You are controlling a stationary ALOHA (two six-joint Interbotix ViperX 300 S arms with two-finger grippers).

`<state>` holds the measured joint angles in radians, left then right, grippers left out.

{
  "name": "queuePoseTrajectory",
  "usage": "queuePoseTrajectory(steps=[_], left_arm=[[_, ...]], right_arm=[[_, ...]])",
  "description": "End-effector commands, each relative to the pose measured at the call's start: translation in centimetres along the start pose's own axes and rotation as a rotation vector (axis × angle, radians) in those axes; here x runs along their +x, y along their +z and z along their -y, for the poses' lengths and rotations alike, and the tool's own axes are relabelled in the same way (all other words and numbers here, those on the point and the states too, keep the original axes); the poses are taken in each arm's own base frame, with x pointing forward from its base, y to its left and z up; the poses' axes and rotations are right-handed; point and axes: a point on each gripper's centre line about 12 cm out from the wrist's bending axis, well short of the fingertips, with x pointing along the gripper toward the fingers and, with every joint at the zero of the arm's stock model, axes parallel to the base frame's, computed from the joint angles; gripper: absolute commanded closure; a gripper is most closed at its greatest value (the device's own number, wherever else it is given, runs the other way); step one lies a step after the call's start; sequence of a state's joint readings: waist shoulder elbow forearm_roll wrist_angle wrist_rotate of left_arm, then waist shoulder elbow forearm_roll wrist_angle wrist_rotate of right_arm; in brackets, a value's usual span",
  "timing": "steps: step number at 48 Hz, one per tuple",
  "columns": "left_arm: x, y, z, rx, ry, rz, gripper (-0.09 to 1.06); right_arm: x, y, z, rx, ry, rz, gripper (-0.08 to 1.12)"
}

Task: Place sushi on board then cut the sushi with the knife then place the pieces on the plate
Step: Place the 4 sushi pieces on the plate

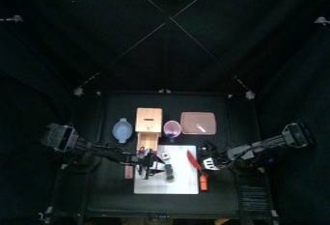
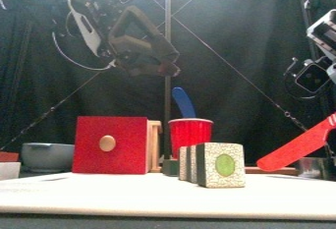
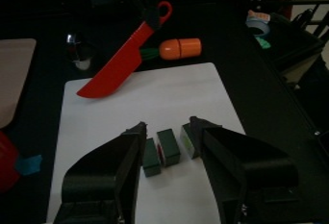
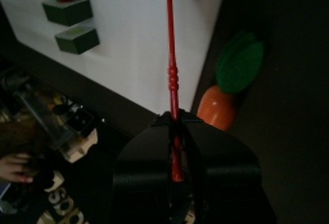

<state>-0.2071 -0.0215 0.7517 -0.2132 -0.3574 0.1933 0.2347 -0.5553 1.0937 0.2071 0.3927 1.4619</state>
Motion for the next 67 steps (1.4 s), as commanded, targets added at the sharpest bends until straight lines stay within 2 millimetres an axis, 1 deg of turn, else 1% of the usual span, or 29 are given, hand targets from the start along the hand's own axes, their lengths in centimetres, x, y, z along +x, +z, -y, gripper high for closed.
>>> queuePoseTrajectory(steps=[1, 13, 25, 35, 44, 57, 61, 67], left_arm=[[-0.4, 1.1, -0.1, -0.001, 0.003, 0.038, 0.18], [-0.4, 1.0, -0.1, -0.001, 0.003, 0.037, 0.18], [-0.4, 1.0, -0.1, -0.002, 0.003, 0.035, 0.18], [-0.3, 0.8, -0.1, -0.003, 0.004, 0.030, 0.18], [-0.3, 0.6, -0.1, -0.003, 0.004, 0.024, 0.18], [-0.3, 0.5, -0.1, -0.003, 0.004, 0.021, 0.18], [-0.3, 0.5, -0.1, -0.003, 0.004, 0.023, 0.18], [-0.3, 0.5, -0.1, -0.003, 0.004, 0.023, 0.18]], right_arm=[[-0.4, -0.3, -0.8, 0.002, -0.004, 0.011, 0.60], [-0.2, -0.7, -0.5, 0.013, -0.018, 0.013, 0.52], [0.3, -0.7, -1.0, 0.004, -0.021, 0.016, 0.41], [0.6, -0.9, -2.0, -0.004, 0.046, 0.011, 0.40], [0.7, -1.0, -1.7, -0.003, 0.043, 0.008, 0.40], [1.1, -1.4, -2.5, -0.047, 0.059, 0.003, 0.39], [1.3, -1.6, -2.9, -0.077, 0.074, 0.003, 0.37], [1.5, -1.8, -3.0, -0.096, 0.071, 0.005, 0.30]])
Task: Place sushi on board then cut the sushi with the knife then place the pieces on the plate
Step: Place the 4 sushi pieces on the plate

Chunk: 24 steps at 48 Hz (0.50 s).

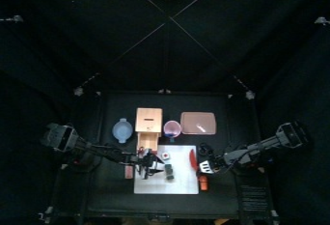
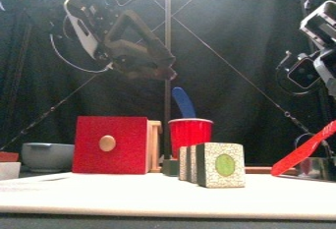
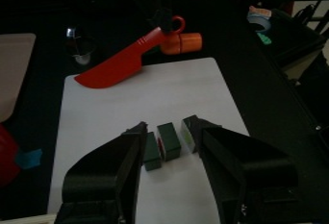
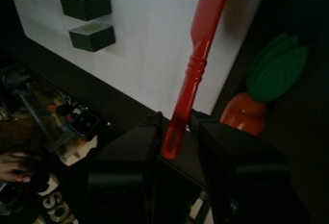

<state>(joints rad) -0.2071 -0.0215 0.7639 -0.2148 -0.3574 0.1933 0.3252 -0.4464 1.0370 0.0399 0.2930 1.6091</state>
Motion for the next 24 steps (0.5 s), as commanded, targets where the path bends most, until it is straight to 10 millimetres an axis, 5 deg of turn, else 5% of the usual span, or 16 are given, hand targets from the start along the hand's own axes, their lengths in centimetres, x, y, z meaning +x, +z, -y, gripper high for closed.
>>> queuePoseTrajectory(steps=[1, 13, 24], left_arm=[[-0.2, 1.0, -0.1, -0.002, 0.003, 0.035, 0.18], [-0.2, 1.2, -0.1, -0.003, 0.003, 0.041, 0.18], [-0.3, 1.8, -0.1, -0.005, 0.005, 0.056, 0.18]], right_arm=[[-0.2, -0.2, -1.0, -0.019, 0.033, -0.003, 0.29], [-0.4, 0.0, -0.4, -0.059, -0.012, 0.014, 0.22], [-0.9, 0.5, -1.8, -0.163, 0.016, 0.054, 0.22]])
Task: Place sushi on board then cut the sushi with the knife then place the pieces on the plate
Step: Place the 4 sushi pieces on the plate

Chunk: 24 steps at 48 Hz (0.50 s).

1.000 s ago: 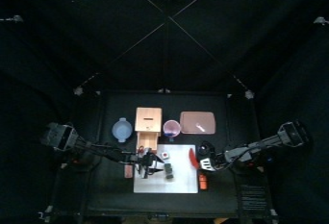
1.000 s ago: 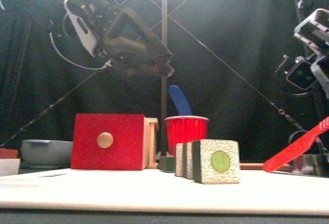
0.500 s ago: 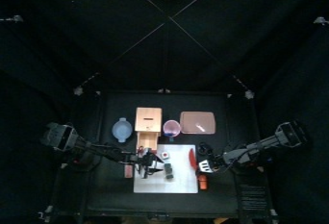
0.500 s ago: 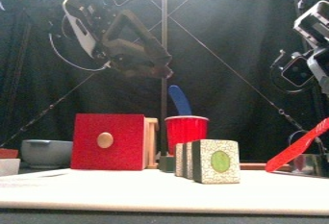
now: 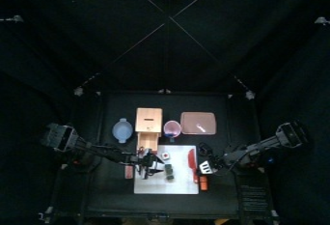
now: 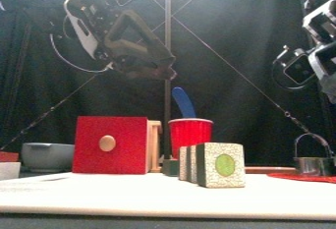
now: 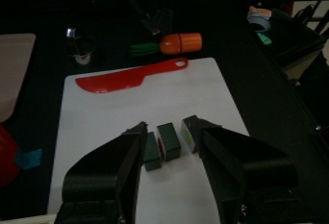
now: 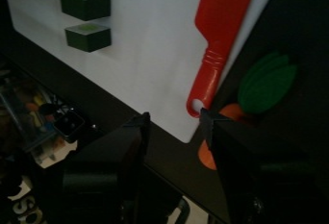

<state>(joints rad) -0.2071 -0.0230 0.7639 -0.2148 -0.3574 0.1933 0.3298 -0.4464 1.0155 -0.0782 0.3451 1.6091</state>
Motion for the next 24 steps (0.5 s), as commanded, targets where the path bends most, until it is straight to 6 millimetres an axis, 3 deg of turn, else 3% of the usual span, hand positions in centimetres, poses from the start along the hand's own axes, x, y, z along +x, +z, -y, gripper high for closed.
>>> queuePoseTrajectory(steps=[1, 5, 11, 18, 24], left_arm=[[-0.2, 1.8, -0.1, -0.005, 0.005, 0.056, 0.18], [-0.2, 2.0, -0.1, -0.001, 0.003, 0.060, 0.18], [-0.2, 2.1, -0.4, -0.001, 0.011, 0.069, 0.18], [-0.2, 2.5, -1.2, -0.001, 0.032, 0.097, 0.18], [-0.4, 3.2, -1.7, 0.000, 0.051, 0.148, 0.18]], right_arm=[[-0.8, 0.4, -1.6, -0.062, 0.045, 0.028, 0.22], [-1.1, 1.1, -2.3, -0.155, 0.068, 0.074, 0.22], [-1.1, 2.8, -3.8, -0.442, 0.091, 0.205, 0.22], [-0.5, 4.2, -5.1, -0.855, 0.088, 0.341, 0.22], [0.5, 5.1, -6.1, -1.031, 0.074, 0.383, 0.22]])
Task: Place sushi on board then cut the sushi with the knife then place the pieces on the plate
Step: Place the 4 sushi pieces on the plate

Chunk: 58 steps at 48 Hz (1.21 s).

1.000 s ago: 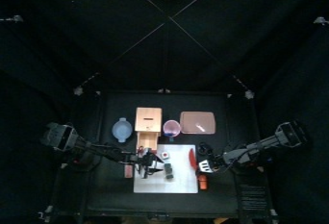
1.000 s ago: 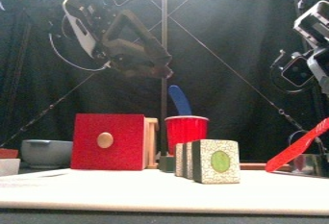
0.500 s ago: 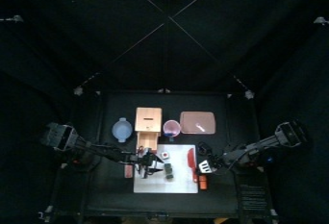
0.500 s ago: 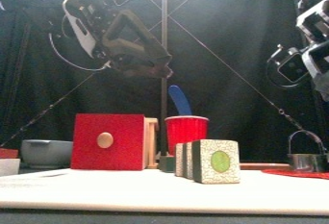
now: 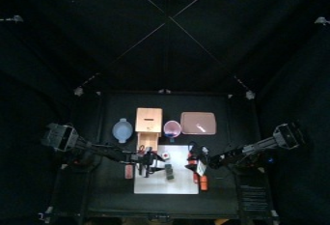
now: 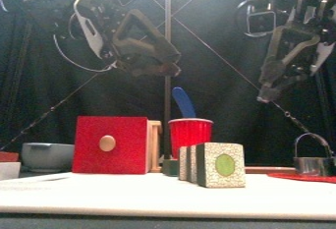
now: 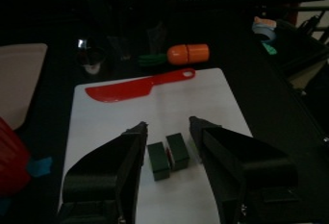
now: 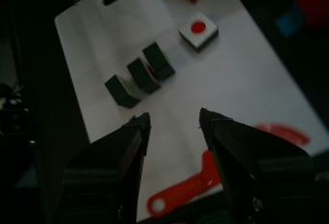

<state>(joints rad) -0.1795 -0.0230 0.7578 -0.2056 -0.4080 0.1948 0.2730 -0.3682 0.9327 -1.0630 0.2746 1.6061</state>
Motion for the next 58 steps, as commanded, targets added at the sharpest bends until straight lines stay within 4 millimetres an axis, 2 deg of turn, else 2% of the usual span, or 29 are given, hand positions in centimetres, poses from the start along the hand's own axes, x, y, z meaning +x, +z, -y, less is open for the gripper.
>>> queuePoseTrajectory(steps=[1, 8, 14, 26, 43, 58], left_arm=[[-0.4, 2.5, -0.7, -0.001, 0.022, 0.102, 0.18], [-0.9, 3.3, -1.1, 0.000, 0.035, 0.150, 0.18], [-1.5, 3.6, -1.2, -0.009, 0.039, 0.163, 0.18], [-2.6, 3.3, -1.7, -0.059, 0.065, 0.172, 0.18], [-4.4, 2.2, -2.0, -0.092, 0.082, 0.159, 0.18], [-5.7, 1.5, -2.2, -0.106, 0.090, 0.151, 0.18]], right_arm=[[1.0, 2.0, -0.4, -0.167, 0.014, 0.060, 0.22], [3.1, 2.4, -0.1, -0.277, 0.021, 0.047, 0.21], [4.6, 2.6, 0.1, -0.284, 0.040, 0.021, 0.21], [6.1, 4.5, 2.2, -0.362, 0.043, 0.028, 0.21], [9.6, 5.2, 3.1, -0.430, 0.099, -0.031, 0.21], [11.5, 5.5, 4.6, -0.446, 0.098, -0.062, 0.21]])
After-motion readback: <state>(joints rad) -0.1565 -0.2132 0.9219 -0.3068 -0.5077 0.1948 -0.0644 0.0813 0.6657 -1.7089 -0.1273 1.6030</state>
